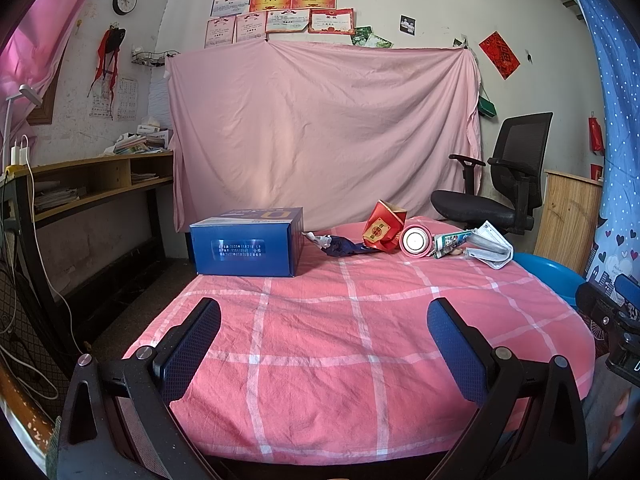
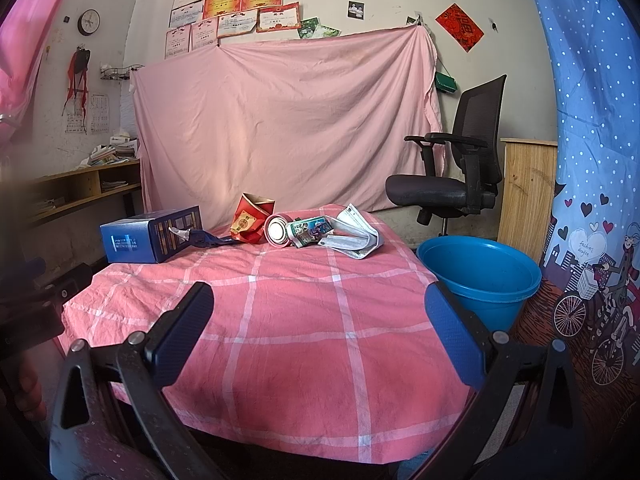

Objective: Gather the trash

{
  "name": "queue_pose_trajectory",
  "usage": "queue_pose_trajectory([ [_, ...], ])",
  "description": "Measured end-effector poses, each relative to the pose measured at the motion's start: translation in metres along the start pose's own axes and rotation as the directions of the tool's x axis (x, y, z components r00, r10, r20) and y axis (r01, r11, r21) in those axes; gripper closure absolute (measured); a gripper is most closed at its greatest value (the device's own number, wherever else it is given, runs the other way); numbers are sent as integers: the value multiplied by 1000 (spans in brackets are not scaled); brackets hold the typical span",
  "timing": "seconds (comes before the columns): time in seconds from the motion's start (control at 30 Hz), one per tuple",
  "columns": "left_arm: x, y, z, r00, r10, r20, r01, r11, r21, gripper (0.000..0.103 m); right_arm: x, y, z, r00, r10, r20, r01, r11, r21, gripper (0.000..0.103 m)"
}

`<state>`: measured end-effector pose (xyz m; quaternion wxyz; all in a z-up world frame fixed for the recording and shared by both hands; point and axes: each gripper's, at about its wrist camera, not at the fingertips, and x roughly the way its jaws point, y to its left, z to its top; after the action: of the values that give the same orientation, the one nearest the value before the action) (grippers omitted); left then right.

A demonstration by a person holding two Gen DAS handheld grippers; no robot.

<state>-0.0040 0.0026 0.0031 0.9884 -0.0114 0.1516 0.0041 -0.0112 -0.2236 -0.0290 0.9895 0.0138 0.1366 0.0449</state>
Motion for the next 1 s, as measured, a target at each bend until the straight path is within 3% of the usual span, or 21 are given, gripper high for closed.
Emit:
queue_pose_trajectory([
  [1.0, 2, -9, 4, 1000, 2, 17, -2, 1000, 21, 2, -6, -10, 7, 1000, 3, 25, -4, 998, 68, 0],
])
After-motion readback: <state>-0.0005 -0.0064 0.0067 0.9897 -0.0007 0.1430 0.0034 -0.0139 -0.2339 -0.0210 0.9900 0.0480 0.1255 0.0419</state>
